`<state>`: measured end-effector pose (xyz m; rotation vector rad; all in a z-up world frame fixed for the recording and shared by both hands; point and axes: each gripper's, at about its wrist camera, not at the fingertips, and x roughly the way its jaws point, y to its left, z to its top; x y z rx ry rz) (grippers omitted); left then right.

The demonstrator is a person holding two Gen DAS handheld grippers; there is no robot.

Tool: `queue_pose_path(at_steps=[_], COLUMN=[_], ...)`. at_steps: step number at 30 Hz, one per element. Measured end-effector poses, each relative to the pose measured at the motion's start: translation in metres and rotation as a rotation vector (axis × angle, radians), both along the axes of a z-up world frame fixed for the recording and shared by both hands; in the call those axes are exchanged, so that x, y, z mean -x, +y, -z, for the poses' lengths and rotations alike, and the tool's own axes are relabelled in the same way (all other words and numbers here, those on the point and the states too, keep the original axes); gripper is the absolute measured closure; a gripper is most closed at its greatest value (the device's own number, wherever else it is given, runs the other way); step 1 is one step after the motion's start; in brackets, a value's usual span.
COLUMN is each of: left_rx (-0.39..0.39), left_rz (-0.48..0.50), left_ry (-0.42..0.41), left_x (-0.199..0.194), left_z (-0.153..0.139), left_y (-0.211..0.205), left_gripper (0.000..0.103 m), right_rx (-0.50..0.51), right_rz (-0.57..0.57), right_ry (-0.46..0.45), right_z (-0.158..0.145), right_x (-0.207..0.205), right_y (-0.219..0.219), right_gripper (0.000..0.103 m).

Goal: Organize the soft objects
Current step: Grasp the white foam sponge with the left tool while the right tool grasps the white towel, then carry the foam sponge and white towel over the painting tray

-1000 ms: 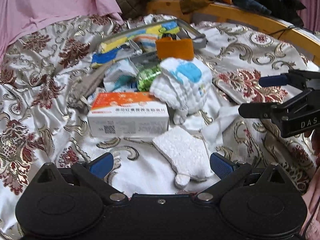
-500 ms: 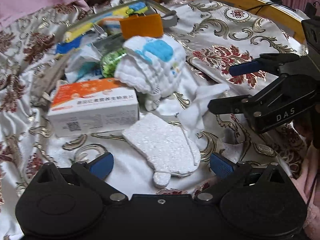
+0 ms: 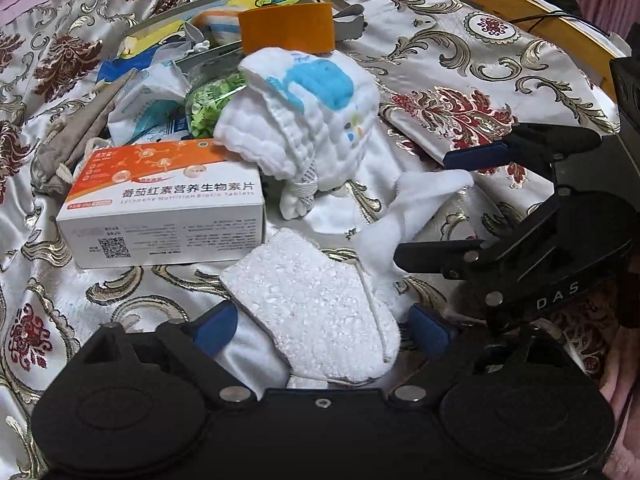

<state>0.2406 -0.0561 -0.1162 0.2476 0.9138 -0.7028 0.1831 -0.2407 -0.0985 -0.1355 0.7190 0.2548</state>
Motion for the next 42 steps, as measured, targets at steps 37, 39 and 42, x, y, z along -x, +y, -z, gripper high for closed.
queue_pose_path(at_steps=[37,39,42], left_rx=[0.206,0.219,0.195], left_rz=[-0.199,-0.211,-0.202], left_ry=[0.103,0.115,0.083], left_x=[-0.003,-0.003,0.002], left_z=[-0.003,-0.003,-0.004], left_y=[0.031,0.032,0.027], left_gripper=[0.04,0.042,0.043], right_rx=[-0.028,-0.029,-0.029], right_rz=[0.007,0.005,0.006], right_ry=[-0.035,-0.035,-0.036], right_z=[0.0,0.0,0.0], right_x=[-0.002,-0.002,-0.002], right_y=[0.0,0.0,0.0], right_gripper=[0.081,0.081,0.081])
